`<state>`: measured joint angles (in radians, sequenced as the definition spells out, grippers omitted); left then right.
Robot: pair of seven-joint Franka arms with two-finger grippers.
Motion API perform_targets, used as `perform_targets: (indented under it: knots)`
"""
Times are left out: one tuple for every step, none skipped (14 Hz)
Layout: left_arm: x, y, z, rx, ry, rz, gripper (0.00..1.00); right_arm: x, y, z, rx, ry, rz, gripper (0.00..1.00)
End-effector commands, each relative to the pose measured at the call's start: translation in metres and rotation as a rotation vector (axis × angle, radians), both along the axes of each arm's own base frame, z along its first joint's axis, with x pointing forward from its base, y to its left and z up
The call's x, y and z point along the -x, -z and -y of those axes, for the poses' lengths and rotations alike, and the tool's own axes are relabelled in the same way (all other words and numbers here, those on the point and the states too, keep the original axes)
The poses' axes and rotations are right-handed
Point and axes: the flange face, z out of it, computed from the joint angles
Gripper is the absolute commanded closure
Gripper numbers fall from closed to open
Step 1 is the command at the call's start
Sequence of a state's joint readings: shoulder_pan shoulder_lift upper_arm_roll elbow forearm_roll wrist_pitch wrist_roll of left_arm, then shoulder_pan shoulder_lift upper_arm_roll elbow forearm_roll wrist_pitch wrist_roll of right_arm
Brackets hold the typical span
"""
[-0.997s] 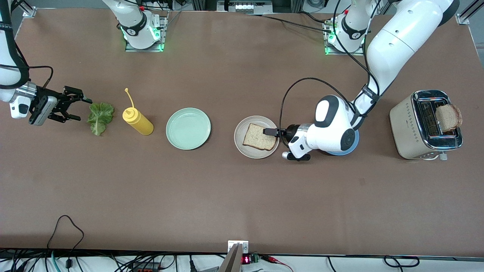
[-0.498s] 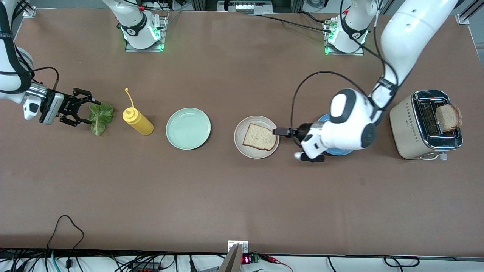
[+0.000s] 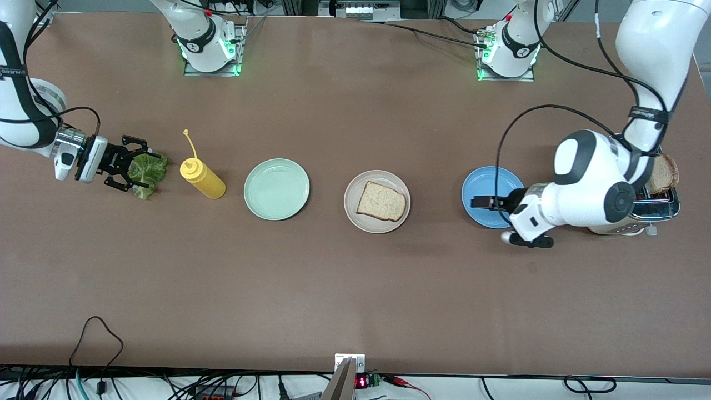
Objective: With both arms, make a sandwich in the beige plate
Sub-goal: 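Release the toast and withdraw the left gripper toward the toaster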
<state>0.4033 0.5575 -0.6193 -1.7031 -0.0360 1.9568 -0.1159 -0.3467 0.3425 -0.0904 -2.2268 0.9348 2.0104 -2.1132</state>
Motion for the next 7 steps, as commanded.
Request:
perform_targets:
  knots:
    - [-0.015,-0.034,-0.032,-0.101,0.055,0.036,0.00,0.002,0.020,-0.009,-0.072,-0.015,0.084,0.00]
    - [-0.022,-0.044,-0.039,-0.133,0.065,0.057,0.00,0.002,0.022,-0.013,-0.100,-0.019,0.097,0.00]
    - [-0.028,-0.054,-0.044,-0.154,0.066,0.084,0.00,0.002,0.026,-0.017,-0.133,-0.024,0.112,0.00]
    - [-0.034,-0.064,-0.048,-0.167,0.063,0.110,0.00,0.002,0.031,-0.021,-0.162,-0.023,0.129,0.00]
    - [-0.039,-0.074,-0.052,-0.183,0.062,0.136,0.00,0.002,0.036,-0.023,-0.182,-0.021,0.147,0.00]
    - [-0.041,-0.076,-0.060,-0.196,0.057,0.143,0.00,0.001,0.038,-0.024,-0.192,-0.021,0.157,0.00]
    - [-0.041,-0.085,-0.066,-0.217,0.047,0.154,0.00,0.001,0.041,-0.026,-0.201,-0.016,0.159,0.00]
